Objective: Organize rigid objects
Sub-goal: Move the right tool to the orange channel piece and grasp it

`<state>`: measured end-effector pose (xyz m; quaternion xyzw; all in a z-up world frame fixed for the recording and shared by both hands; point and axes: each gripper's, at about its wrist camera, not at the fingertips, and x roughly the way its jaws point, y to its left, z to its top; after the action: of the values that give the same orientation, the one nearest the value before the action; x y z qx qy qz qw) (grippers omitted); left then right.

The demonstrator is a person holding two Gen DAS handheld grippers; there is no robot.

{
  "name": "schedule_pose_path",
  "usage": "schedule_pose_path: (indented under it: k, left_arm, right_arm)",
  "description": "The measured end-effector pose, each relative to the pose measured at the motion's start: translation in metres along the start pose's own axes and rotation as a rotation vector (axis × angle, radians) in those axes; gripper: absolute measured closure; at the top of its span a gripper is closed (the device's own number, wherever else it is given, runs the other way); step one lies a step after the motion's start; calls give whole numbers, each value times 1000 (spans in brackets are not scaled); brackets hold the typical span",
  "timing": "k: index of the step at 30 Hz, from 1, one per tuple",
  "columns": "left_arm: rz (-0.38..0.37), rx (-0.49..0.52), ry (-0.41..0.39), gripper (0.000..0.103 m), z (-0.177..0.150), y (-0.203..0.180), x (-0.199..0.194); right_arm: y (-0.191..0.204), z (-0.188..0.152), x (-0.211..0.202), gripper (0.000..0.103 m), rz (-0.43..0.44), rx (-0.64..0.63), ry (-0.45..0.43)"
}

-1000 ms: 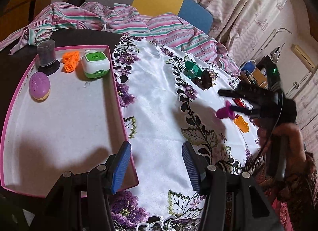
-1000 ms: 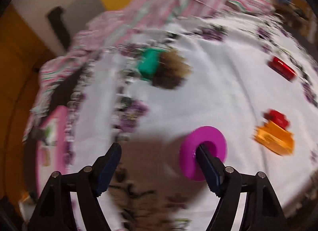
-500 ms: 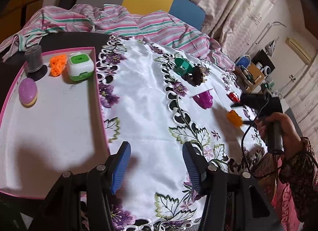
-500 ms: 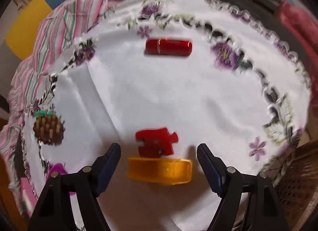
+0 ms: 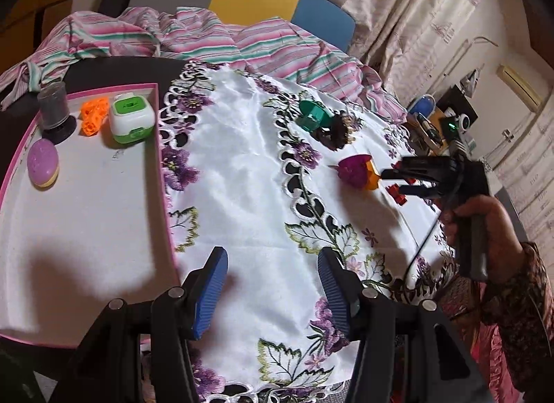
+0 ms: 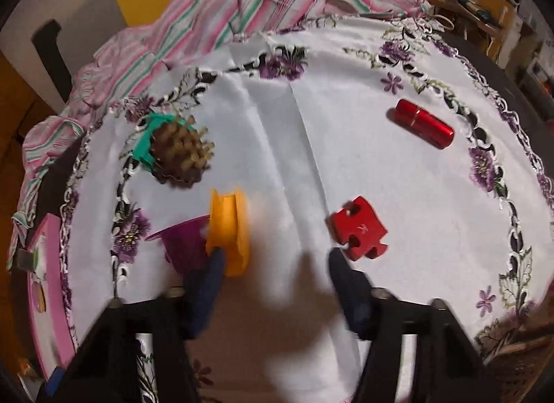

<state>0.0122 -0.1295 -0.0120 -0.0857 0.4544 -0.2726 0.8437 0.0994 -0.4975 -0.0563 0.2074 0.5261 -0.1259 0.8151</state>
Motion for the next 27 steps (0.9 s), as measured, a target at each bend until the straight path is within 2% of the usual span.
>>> schedule_pose_path:
  k: [3, 7, 10, 12, 13, 15, 19, 23, 26, 27]
  left_arm:
    - [11, 30, -1, 48, -1, -6, -2]
    - [14, 20, 6, 48, -1, -6, 0]
    - [15, 25, 18, 48, 0, -9, 3]
    - [19, 39, 21, 48, 2, -14, 6]
    - [16, 46, 23, 48, 4, -17, 8]
    - [11, 57, 27, 48, 8, -23, 13]
    - [-6, 74, 32, 48, 15, -37, 22]
    - [-16, 92, 41, 48, 18, -49, 30]
    - [-18, 100, 53, 48, 20, -53, 36]
    - [-17, 105, 56, 48, 21, -55, 38]
  right_arm:
    - [7, 2, 12, 48, 41, -3, 27]
    - [26, 5, 30, 57, 20, -62, 40]
    - [35, 7, 32, 57, 12, -107, 0]
    - [41, 6, 32, 64, 0, -148, -16]
    - [43, 5, 32, 74, -13, -173, -23]
    - [41, 6, 31, 79, -23, -183, -28]
    - [12, 12, 27, 78, 9, -18, -18]
    - [-18, 18, 11, 59, 78, 143, -92]
    - [-9, 20, 8, 56, 124, 115, -109]
    - [-1, 20, 11, 56, 99, 80, -104]
